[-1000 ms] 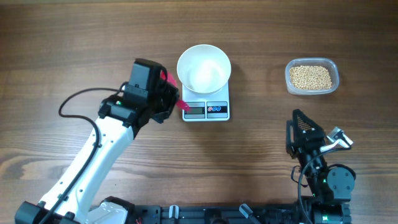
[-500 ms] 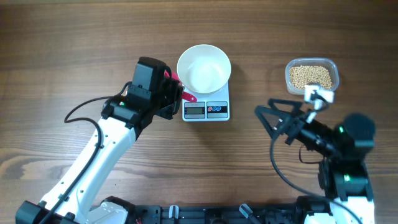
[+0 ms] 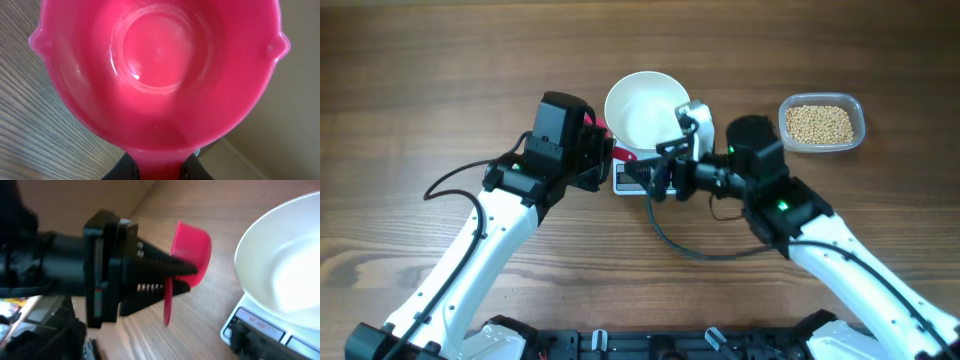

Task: Scoop item into bowl and weigh 150g on scale
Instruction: 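Grasp the scoop handle with the right gripper above the bowl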

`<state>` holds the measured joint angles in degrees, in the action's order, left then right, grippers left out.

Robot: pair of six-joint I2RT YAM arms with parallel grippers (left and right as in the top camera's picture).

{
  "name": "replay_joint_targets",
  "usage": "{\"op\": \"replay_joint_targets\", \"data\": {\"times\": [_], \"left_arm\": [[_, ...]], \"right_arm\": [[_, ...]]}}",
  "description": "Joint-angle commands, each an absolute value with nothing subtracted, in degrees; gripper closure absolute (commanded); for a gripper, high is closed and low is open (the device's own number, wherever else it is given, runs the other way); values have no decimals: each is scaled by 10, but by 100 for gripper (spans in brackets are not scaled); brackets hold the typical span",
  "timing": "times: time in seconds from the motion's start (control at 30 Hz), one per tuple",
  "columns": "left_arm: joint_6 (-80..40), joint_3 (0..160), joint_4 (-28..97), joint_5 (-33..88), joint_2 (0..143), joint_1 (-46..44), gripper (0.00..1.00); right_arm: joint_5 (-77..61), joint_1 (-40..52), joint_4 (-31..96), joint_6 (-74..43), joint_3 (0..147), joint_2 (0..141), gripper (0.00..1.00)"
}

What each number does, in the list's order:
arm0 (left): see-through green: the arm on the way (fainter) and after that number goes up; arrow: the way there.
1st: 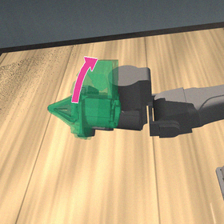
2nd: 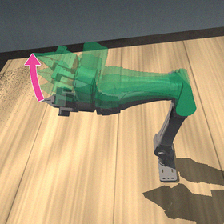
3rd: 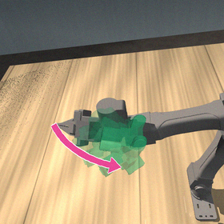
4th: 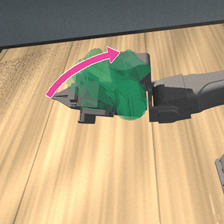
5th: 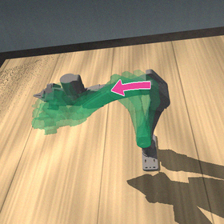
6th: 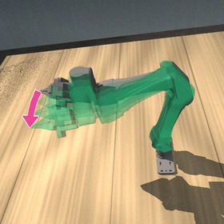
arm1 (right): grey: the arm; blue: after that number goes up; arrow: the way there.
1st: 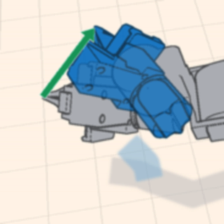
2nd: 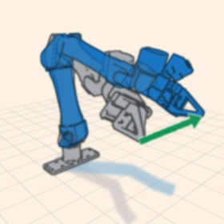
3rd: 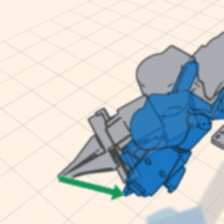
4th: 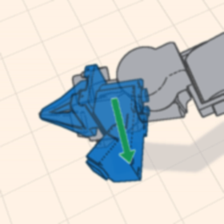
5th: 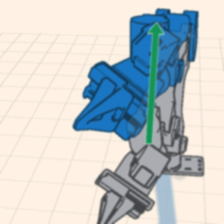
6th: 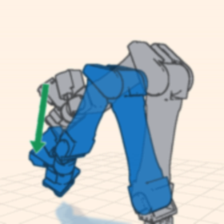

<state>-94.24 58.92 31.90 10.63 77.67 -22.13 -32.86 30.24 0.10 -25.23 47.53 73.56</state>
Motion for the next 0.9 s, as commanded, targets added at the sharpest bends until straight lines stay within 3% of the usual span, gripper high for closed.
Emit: {"op": "replay_joint_targets", "data": {"times": [0.0,0.23,0.87], "left_arm": [[-950,599,319,111,769,-224,96],[-950,599,319,111,769,-224,96],[-950,599,319,116,769,-224,96]], "right_arm": [[-289,317,-1,-224,510,779,16],[-237,349,-25,-223,515,820,33],[-222,377,-99,-261,515,853,61]]}}
